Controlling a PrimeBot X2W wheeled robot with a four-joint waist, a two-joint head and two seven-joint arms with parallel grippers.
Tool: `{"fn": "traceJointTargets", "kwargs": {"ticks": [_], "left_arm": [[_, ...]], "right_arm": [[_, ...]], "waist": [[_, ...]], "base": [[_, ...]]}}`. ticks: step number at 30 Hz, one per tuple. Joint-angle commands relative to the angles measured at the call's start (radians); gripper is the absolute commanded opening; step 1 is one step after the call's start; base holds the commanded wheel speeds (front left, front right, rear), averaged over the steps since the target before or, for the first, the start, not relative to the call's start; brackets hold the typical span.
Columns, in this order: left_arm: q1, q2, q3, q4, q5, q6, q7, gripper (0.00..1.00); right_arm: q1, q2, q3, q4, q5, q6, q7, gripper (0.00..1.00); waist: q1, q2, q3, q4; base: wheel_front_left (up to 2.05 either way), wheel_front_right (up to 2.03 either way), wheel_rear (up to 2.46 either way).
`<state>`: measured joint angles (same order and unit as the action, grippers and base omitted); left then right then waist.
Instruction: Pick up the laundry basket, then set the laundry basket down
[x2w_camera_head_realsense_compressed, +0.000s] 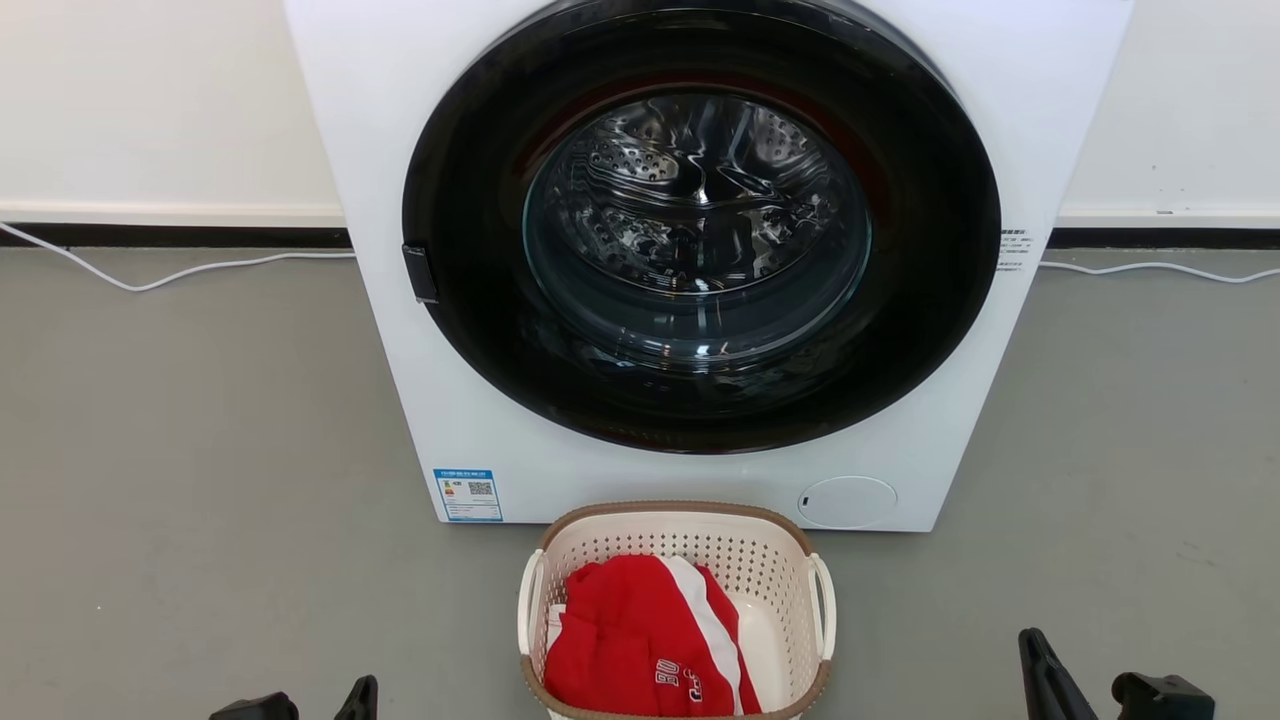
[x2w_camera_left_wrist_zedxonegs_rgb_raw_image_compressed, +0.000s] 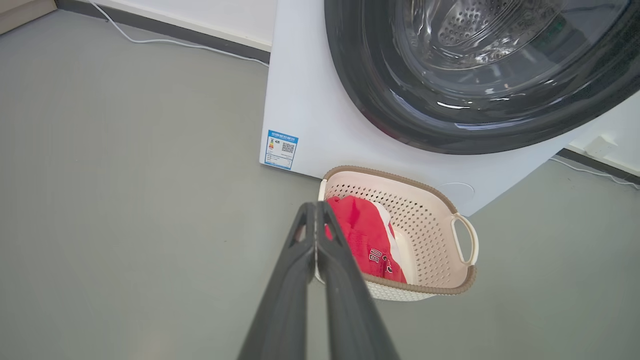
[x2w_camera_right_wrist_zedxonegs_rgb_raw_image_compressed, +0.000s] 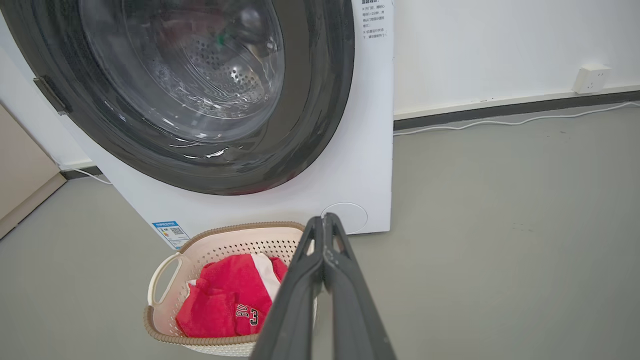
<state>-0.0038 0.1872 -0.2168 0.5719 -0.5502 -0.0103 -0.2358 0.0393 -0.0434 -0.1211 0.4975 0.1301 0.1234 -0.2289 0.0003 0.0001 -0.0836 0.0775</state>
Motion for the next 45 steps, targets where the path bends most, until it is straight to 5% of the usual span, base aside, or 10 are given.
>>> {"fn": "traceJointTargets", "kwargs": {"ticks": [1, 45], "left_arm": [[-0.037, 0.006, 0.017, -0.032, -0.022, -0.008, 0.009, 0.00], [-0.062, -0.047, 0.133, -0.142, -0.406, -0.049, 0.134, 0.00]], "right_arm": [[-0.033, -0.007, -0.001, -0.030, 0.033, 0.001, 0.007, 0.00], [-0.073, -0.007, 0.006, -0.116, 0.569, 0.003, 0.127, 0.00]], "waist": [[0.0009, -0.0001, 0.002, -0.001], [-0.0002, -0.0001, 0.034, -0.030]], "base": [[0.00, 0.00, 0.00], [0.00, 0.00, 0.00]]}}
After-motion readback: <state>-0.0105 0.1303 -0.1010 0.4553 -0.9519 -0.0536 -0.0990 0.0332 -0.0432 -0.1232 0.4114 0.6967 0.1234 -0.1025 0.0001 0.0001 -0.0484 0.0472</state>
